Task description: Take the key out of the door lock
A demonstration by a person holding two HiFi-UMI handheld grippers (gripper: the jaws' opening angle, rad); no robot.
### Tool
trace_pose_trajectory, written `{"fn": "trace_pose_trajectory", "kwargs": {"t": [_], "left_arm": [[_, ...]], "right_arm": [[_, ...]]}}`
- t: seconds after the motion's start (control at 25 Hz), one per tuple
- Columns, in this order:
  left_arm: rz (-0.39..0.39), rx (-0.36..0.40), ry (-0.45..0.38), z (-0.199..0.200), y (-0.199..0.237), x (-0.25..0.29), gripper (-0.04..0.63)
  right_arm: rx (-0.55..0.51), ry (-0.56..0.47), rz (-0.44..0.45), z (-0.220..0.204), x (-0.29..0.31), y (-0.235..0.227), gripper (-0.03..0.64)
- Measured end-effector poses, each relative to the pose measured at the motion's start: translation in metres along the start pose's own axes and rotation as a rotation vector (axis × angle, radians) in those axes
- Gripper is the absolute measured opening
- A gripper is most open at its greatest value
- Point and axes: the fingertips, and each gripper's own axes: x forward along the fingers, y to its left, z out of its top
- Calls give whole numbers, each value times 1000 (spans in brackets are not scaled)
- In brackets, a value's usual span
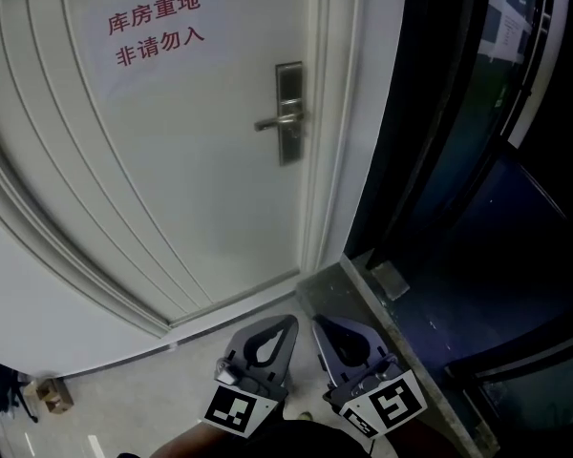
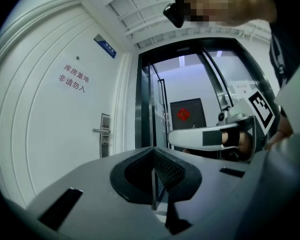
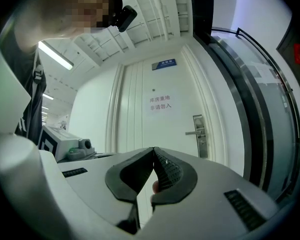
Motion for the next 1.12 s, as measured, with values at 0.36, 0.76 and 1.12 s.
{"fn": "trace_pose_trajectory", "kwargs": {"t": [0.36,0.76,1.12], "left_arm": [[-6,0,-43,6,80,53,5],[-26,-53,-9,-12,149,108,5],[-30,-112,18,-30,189,122,5]], "right_arm": [[133,-27,-13,-10,98,-41,12],[772,-103,17,-37,231,-174,13],[1123,-138,-150,-78,293,-264,15]]}}
